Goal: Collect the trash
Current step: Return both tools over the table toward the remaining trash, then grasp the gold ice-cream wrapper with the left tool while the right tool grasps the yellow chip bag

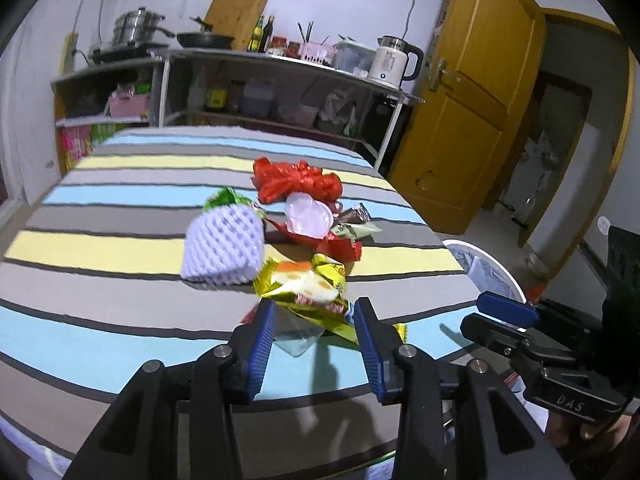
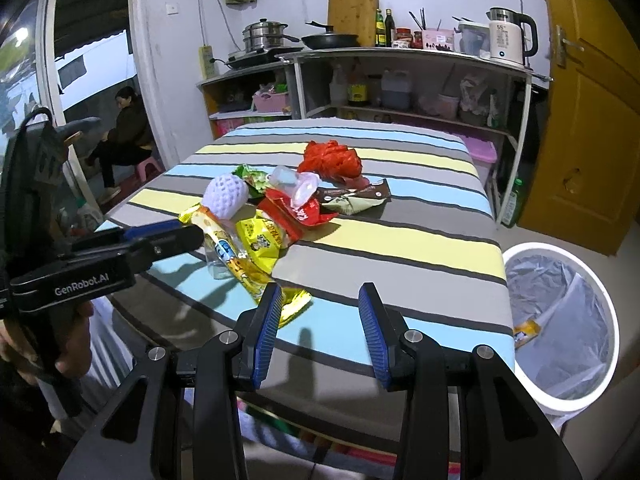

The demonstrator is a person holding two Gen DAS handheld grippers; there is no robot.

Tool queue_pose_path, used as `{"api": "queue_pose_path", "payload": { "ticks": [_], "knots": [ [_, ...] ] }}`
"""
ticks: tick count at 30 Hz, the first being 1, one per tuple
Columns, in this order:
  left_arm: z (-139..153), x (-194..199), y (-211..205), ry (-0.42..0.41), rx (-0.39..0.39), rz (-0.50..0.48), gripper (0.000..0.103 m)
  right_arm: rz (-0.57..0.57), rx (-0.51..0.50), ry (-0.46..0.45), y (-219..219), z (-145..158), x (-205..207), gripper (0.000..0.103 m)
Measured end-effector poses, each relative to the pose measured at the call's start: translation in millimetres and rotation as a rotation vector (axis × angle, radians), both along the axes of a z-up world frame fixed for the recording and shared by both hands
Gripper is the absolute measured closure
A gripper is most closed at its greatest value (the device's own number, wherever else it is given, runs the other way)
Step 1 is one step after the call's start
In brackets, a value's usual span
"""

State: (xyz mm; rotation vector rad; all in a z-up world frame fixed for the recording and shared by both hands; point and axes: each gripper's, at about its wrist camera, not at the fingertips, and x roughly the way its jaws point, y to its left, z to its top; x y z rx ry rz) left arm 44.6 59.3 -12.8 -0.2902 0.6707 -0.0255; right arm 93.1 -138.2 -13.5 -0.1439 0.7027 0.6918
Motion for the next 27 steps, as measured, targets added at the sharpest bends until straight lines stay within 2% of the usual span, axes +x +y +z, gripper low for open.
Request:
{"api": "queue_pose_path", "payload": {
  "ticks": [4,15,16,18,21,27],
  "knots": [
    [-6,13,-3,0.03,-0.04,0.004,0.062,-0.007,0.001,0.005,-2,-2,5,0.062],
    [-14,56,-30,0.085,-0.005,0.003,0.063,-0.055,0.015,0.018,-18,-5,17,0.062],
    [-16,56,-33,0.084,-0.006,-0.003,0.065,-0.059,0.016,0.02,-20,-6,19,0.062],
    [-15,54,-36,0.076,-0.002,-0.013,0.078,-0.064,0.017,0.024,-22,-7,20,0.062],
    [-9,50,-34,0.057,0.002,-0.019,0.086,-0.067,0.023,0.029,-24,-8,23,0.062],
    [4,36,-18,0.019,0.003,0.009,0.091,-0.042,0.029,0.033,-15,-10,28,0.062]
  ]
}}
